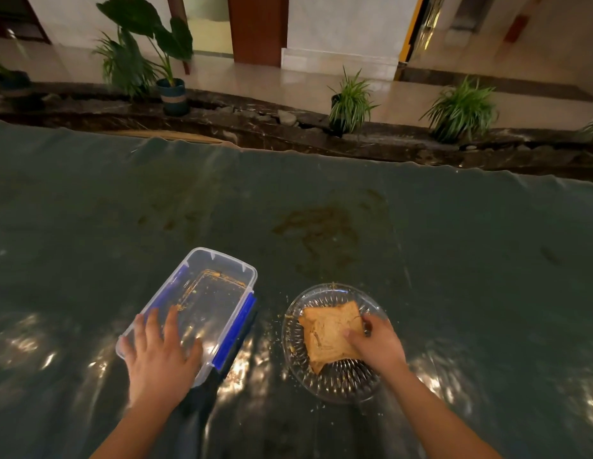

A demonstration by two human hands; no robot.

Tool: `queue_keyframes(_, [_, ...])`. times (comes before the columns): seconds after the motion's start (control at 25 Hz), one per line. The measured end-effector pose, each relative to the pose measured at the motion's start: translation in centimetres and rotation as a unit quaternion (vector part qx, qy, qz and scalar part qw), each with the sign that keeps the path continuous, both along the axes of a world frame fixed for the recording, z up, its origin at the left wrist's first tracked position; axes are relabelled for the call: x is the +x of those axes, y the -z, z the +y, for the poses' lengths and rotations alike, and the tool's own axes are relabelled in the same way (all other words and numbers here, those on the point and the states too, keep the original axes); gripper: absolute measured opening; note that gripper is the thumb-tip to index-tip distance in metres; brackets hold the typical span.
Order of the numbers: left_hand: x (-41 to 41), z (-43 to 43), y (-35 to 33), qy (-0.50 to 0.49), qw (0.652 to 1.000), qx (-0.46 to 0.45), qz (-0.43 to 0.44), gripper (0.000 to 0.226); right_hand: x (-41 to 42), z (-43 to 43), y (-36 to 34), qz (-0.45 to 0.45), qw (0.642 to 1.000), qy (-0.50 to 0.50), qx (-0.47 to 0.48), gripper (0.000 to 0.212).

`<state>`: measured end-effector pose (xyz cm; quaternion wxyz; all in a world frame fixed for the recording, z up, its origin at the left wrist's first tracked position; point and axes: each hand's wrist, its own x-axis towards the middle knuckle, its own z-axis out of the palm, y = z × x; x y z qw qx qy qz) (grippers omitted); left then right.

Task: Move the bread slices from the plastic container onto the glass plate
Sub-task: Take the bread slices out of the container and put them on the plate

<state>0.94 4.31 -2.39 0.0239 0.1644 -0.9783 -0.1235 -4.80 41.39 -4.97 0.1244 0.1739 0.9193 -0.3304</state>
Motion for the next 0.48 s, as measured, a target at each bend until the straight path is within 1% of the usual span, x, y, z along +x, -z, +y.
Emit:
queue_keyframes(0.08, [-0.5, 2.3, -0.6, 0.046, 0.999, -0.010, 0.013, 0.067, 0.2, 0.5, 0.0, 0.000, 1.000, -0.007, -0.025, 0.048])
queue_keyframes(0.16, [-1.1, 5.2, -1.0, 0.110, 0.993, -0.018, 0.037, 0.060, 0.3, 0.8, 0.1, -0.005, 0.999, -0.011, -0.032, 0.046])
queue_keyframes(0.24, [-1.6, 8.2, -1.2, 0.165, 0.985, 0.002, 0.057, 0.047, 0.2, 1.1, -0.2, -0.007, 1.000, -0.017, -0.022, 0.043])
queue_keyframes(0.28, [-1.8, 9.6, -1.2, 0.181, 0.982, 0.021, 0.050, 0.040, 0.1, 1.2, -0.4, -0.006, 1.000, -0.021, -0.015, 0.041])
queue_keyframes(0.36, [-2.3, 12.3, -1.0, 0.201, 0.976, 0.078, 0.002, 0.033, -0.1, 1.4, -0.7, -0.006, 1.000, -0.023, -0.008, 0.037])
queue_keyframes(0.4, [-2.7, 13.7, -0.7, 0.203, 0.971, 0.121, -0.023, 0.033, -0.2, 1.5, -0.9, -0.007, 1.000, -0.021, -0.009, 0.036])
queue_keyframes(0.48, [-3.5, 16.1, -0.6, 0.164, 0.956, 0.232, -0.076, 0.033, -0.4, 1.6, -1.1, -0.012, 1.000, -0.019, -0.010, 0.036])
